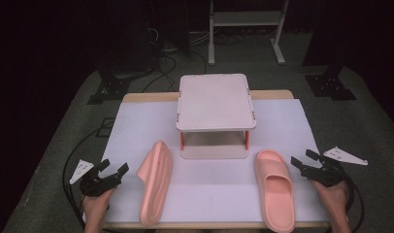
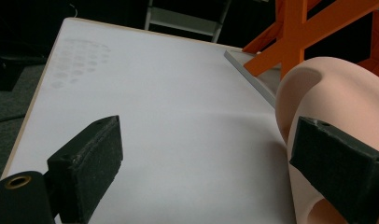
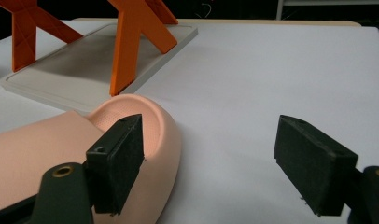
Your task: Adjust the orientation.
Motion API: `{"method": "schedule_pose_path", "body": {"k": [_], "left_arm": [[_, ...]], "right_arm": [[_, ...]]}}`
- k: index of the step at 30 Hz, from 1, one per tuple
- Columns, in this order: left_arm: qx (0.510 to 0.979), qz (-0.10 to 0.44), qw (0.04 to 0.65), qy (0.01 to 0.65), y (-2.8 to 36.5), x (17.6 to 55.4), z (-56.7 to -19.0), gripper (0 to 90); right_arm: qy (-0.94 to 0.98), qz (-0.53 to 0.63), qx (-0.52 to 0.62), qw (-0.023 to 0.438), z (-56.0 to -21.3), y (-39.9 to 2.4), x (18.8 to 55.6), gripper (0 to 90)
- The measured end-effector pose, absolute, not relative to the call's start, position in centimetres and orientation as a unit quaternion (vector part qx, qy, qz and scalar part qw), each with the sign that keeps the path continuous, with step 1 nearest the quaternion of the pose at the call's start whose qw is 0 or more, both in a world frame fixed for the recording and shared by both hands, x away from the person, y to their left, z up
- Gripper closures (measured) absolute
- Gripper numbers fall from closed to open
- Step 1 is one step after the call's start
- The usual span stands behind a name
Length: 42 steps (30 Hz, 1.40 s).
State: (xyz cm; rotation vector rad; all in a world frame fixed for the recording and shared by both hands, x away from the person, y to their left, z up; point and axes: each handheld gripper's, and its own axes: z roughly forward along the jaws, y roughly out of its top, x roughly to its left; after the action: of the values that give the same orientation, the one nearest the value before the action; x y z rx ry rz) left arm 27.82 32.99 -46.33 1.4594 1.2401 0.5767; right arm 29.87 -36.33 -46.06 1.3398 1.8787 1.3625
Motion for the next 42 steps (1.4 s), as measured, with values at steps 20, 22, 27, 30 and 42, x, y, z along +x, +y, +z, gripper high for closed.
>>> {"method": "schedule_pose_path", "body": {"k": [20,22,27,30,42], "left_arm": [[0.619,0.241,0.545,0.511,32.5,26.3,-46.2,8.8],[0.624,0.24,0.542,0.509,32.2,25.9,-46.4,8.7],[0.632,0.232,0.538,0.507,31.8,24.8,-46.7,8.7],[0.642,0.223,0.533,0.504,31.3,24.3,-47.1,8.8],[0.665,0.218,0.515,0.494,30.4,24.4,-47.2,8.8]], "right_arm": [[0.687,0.492,0.481,0.236,-45.9,-36.0,29.7,23.7],[0.687,0.491,0.481,0.235,-46.0,-36.0,29.7,23.7],[0.686,0.493,0.48,0.237,-45.9,-36.1,29.6,23.7],[0.686,0.494,0.479,0.236,-45.9,-36.0,29.6,23.7],[0.685,0.496,0.478,0.237,-45.9,-36.0,29.6,23.7]]}}
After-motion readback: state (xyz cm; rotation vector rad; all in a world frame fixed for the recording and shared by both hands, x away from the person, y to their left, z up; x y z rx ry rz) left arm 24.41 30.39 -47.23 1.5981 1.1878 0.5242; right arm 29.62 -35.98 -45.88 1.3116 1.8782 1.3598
